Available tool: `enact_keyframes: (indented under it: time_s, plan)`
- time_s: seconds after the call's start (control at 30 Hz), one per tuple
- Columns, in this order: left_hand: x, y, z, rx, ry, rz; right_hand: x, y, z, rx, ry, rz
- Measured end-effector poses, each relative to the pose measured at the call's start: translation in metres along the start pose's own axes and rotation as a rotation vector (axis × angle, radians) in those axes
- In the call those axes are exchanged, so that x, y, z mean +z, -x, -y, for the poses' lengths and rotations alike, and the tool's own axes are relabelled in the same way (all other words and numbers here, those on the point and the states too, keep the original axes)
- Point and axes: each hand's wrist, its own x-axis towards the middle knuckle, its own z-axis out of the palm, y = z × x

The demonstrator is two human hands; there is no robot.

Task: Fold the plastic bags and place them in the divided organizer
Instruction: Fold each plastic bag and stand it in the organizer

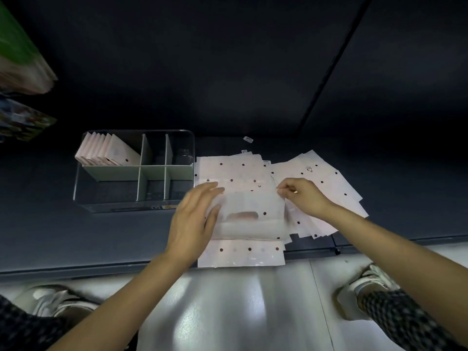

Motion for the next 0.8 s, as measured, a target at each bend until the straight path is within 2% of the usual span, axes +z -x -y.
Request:
enact_keyframes:
  time_s: [0.07, 0.17, 0.37, 0.47, 0.53, 0.6, 0.67, 0.73, 0.8]
  plan:
    - [0.011, 0.004, 0.002, 0.110, -0.077, 0.063, 0.012, -0.022, -0.007, 0.063, 0.080, -0.021]
    - [0.031, 0.020, 0.008, 0.200, -0.202, 0.248, 0.028, -0.044, -0.019, 0.168, 0.148, -0.048]
    - [0.052, 0.051, 0.030, 0.164, -0.428, 0.593, 0.046, -0.066, -0.031, 0.279, 0.227, -0.105]
    - [0.053, 0.059, 0.038, 0.169, -0.495, 0.659, 0.049, -0.068, -0.031, 0.311, 0.262, -0.116]
    - [0.055, 0.061, 0.041, 0.150, -0.513, 0.697, 0.051, -0.065, -0.027, 0.291, 0.372, -0.157]
    - [0.057, 0.061, 0.044, 0.139, -0.529, 0.756, 0.058, -0.053, -0.021, 0.187, 0.510, -0.267]
    - [0.061, 0.063, 0.048, 0.135, -0.491, 0.804, 0.072, -0.031, -0.013, -0.018, 0.500, -0.288]
    - [0.064, 0.064, 0.050, 0.122, -0.491, 0.829, 0.096, 0.002, -0.004, -0.265, 0.461, -0.170]
    - [0.067, 0.066, 0.051, 0.116, -0.511, 0.828, 0.125, 0.035, -0.006, -0.474, 0.541, -0.064]
